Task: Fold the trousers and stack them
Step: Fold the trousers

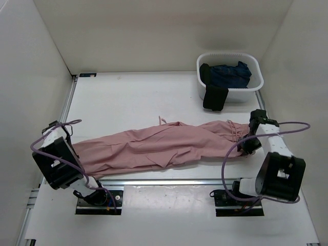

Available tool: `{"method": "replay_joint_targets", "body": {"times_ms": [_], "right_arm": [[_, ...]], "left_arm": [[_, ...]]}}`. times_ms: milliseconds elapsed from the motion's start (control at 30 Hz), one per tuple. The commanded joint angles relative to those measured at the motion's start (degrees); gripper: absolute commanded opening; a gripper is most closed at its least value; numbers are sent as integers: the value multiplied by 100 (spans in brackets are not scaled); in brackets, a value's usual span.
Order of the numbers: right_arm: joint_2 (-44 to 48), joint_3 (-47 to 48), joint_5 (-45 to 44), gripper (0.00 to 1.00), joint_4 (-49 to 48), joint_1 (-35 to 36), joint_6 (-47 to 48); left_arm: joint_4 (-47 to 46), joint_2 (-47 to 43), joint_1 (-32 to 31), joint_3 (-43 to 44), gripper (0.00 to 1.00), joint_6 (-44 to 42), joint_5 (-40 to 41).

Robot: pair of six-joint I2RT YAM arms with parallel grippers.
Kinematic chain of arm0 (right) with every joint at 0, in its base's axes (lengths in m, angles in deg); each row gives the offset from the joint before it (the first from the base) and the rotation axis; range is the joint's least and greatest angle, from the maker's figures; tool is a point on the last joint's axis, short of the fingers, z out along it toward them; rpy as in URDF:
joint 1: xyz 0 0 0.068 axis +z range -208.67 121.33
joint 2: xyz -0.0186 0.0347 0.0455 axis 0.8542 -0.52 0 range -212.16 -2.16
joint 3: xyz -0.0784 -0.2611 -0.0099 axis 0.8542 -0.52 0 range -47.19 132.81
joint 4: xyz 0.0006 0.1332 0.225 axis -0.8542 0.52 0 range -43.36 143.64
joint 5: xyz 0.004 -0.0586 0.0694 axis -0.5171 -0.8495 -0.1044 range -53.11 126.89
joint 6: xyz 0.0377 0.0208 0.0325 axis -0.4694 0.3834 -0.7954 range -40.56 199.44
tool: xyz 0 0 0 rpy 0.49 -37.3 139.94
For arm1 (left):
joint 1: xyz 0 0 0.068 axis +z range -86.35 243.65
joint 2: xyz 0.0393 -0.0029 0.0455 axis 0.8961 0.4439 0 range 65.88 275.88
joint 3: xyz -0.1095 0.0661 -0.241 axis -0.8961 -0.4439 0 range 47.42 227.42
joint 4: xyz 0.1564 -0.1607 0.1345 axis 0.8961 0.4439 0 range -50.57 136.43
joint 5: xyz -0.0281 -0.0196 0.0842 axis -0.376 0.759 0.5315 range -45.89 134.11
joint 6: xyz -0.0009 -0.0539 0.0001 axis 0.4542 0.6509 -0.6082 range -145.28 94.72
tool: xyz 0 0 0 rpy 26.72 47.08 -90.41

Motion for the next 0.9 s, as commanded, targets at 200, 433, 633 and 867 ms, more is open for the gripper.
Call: {"method": "replay_joint_targets", "body": {"times_ms": [200,433,633,867], "right_arm": [[-635,486,41,0,-334,-86,30],[-1425,2609,-12,0,43,-139,303],[-1252,3546,-204,0,211,-191,356],[-530,1924,-197,0,-52,-438,409]], "left_arm": [[-159,-402,24,799,14,3,-89],[-378,19,-345,2977,14,3,261],[-580,-84,-644,4395,14,3,394],[-835,-1437,-653,1719,14,3,1061]]}}
